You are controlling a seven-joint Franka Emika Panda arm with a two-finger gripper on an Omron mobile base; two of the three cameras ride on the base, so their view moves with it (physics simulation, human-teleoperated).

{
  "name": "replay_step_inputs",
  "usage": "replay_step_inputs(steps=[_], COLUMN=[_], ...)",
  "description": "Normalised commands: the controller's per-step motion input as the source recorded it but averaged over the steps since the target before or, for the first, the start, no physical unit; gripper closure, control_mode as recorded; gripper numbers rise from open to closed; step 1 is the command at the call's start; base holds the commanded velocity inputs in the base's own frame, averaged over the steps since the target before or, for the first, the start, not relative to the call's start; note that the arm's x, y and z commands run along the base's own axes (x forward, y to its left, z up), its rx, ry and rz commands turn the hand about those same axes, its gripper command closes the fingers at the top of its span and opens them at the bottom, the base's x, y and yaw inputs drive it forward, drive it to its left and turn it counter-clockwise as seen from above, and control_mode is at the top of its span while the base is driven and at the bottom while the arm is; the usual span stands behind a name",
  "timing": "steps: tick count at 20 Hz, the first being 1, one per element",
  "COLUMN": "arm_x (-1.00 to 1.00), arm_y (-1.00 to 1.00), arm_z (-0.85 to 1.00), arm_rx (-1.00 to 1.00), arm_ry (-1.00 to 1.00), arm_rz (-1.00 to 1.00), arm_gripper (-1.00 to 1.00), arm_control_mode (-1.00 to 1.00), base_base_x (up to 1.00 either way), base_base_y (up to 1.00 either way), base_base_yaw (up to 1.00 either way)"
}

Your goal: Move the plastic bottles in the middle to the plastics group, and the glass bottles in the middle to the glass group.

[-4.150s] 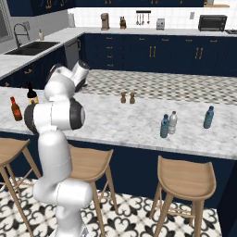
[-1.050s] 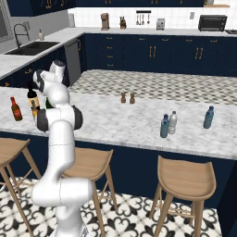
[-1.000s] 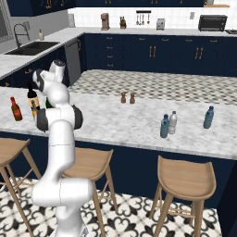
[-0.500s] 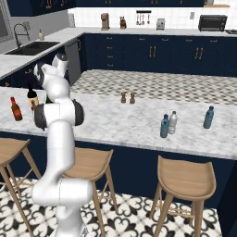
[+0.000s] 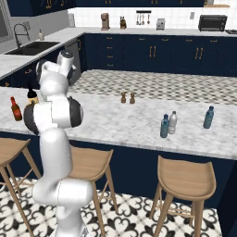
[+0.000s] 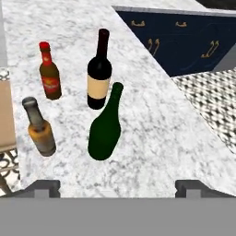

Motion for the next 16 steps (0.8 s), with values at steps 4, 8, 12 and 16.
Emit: replay_step_inputs(steps=[4,8,12,16], arm_x=[-0.72,-0.68,-0.74,-0.88], arm_y=[-0.38,-0.23,-0.32,-0.33], arm_z=[0.00,0.00,0.00,0.00], arm_rx=[-0.09,-0.11,-0.04,0.00], arm_ry=[0.06,0.12,0.17,0.05], arm_rz=[-0.40,-0.51,-0.42,-0.38], arm_gripper=[-1.00,-1.00,-1.00,-1.00], arm_control_mode=[-1.00,-1.00,-1.00,-1.00], base_base_x=[0.00,0.00,0.00,0.00], base_base_y=[0.00,0.00,0.00,0.00], base_base_yaw=[0.00,0.00,0.00,0.00])
